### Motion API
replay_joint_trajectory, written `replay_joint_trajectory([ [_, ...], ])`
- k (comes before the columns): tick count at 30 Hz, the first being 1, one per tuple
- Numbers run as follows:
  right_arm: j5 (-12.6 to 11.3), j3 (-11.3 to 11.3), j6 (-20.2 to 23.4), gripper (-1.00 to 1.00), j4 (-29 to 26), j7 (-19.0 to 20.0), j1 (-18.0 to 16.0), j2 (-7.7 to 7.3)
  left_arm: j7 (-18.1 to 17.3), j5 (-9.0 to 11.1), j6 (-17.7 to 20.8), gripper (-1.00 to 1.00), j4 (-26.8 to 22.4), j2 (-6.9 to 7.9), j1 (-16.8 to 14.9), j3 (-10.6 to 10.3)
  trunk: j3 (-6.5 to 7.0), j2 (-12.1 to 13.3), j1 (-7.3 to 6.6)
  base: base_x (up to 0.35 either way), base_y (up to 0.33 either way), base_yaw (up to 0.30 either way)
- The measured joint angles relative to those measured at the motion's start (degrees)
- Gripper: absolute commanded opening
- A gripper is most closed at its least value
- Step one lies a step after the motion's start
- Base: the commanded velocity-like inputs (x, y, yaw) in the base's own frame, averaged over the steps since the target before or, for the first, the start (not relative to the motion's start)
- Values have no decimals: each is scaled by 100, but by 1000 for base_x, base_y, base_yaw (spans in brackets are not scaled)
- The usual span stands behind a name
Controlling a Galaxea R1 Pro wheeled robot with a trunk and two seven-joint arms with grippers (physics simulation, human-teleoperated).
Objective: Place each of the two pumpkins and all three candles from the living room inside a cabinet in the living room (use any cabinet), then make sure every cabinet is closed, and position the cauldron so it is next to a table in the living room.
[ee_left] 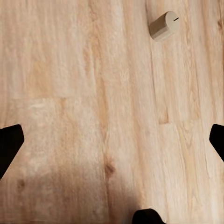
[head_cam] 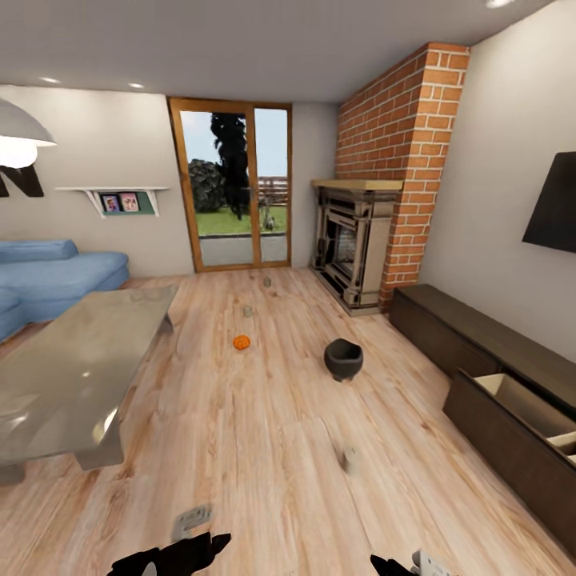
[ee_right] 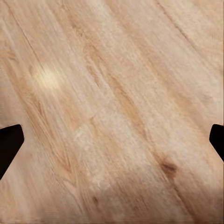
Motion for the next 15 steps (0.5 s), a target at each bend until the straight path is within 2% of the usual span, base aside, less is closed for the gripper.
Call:
replay_joint_trajectory([
  [8, 0, 0, 0, 100, -1, 38, 1, -3, -1, 8, 0, 100, 1, 0, -1, 0, 11, 0, 0, -338, 0, 72],
  [15, 1, 0, 3, 100, 0, 37, 0, -3, 0, 10, 0, 100, 0, 0, 0, 0, 12, 0, 0, -339, 0, 230],
])
